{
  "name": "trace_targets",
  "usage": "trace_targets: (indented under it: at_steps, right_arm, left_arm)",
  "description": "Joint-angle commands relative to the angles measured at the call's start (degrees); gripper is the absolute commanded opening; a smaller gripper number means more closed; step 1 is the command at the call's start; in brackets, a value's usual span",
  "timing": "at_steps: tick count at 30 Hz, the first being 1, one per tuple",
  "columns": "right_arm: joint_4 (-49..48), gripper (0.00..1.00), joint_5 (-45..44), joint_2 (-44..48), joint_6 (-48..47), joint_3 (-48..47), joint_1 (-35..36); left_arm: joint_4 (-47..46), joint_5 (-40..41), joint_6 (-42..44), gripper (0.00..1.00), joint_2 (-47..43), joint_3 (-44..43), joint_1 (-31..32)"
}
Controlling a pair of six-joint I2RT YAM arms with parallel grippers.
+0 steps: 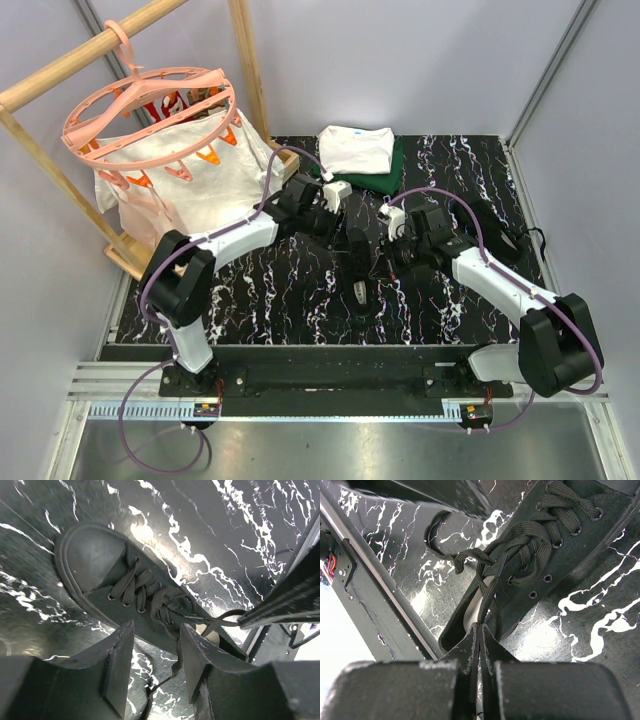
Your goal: Tie the shoes
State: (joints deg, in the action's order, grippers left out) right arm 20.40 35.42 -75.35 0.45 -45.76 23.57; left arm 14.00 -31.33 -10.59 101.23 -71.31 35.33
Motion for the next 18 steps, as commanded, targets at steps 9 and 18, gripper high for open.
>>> trace_targets:
  at_steps: [9, 18]
  right_arm:
    - [-2.30, 0.00, -1.23, -1.38, -0.18, -2.93, -0.28]
    - [-2.47, 0.00, -1.58, -2.26, -0.10, -4.16, -0.28]
  left_arm:
    - [-2.75, -4.96, -3.30, 0.39, 4.15, -1.20, 0.44]
    - [-2.22, -6.11, -2.95, 0.37, 6.96, -3.22, 0.44]
